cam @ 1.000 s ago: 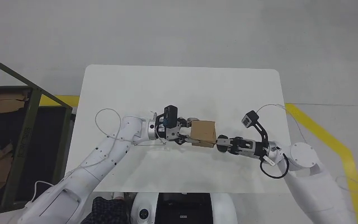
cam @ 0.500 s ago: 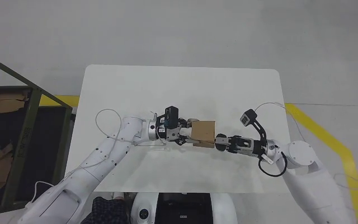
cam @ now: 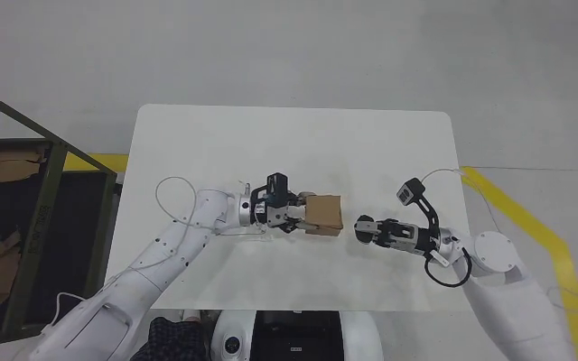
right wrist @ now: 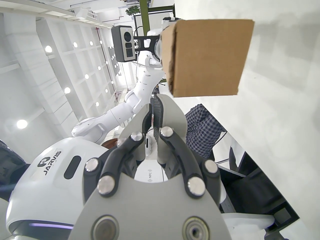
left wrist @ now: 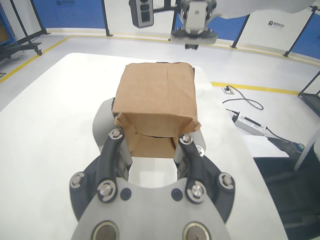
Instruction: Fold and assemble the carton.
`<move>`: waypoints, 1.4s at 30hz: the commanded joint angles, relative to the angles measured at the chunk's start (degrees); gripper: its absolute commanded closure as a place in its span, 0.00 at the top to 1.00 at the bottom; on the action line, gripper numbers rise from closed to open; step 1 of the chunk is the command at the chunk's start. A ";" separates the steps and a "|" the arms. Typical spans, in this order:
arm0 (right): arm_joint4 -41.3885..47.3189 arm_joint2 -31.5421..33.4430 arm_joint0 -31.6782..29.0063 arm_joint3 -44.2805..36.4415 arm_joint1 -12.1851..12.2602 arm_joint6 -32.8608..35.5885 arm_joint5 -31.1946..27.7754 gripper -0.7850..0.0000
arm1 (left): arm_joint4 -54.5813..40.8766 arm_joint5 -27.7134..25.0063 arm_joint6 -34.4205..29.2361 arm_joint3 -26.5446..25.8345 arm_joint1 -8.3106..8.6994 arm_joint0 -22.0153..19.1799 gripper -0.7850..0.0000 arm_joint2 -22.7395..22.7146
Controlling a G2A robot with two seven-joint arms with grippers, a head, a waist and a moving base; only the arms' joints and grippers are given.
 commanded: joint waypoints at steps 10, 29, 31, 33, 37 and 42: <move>-0.44 -1.47 -0.07 1.54 -0.21 0.67 -1.68 0.00 | 5.40 4.32 1.57 4.55 -0.18 -0.18 0.46 1.35; -2.29 -1.88 1.86 5.63 -0.37 -0.02 -4.38 0.00 | 3.43 0.18 10.05 3.70 0.64 0.59 1.00 -0.41; -3.43 -1.76 2.94 6.79 -0.42 -0.76 -5.65 0.00 | 2.50 0.07 10.74 2.86 1.21 1.17 1.00 -2.18; -4.27 -1.41 4.11 8.08 -0.48 -1.84 -7.59 0.00 | 1.16 0.64 10.84 2.05 1.78 1.95 1.00 -4.29; -9.02 -0.69 6.73 11.15 -0.48 -4.41 -11.57 0.00 | -2.83 2.56 8.23 1.04 2.69 3.73 1.00 -8.45; -17.99 0.21 9.69 14.67 -0.41 -9.82 -16.76 0.00 | -8.63 5.00 1.72 0.28 3.27 5.33 1.00 -12.19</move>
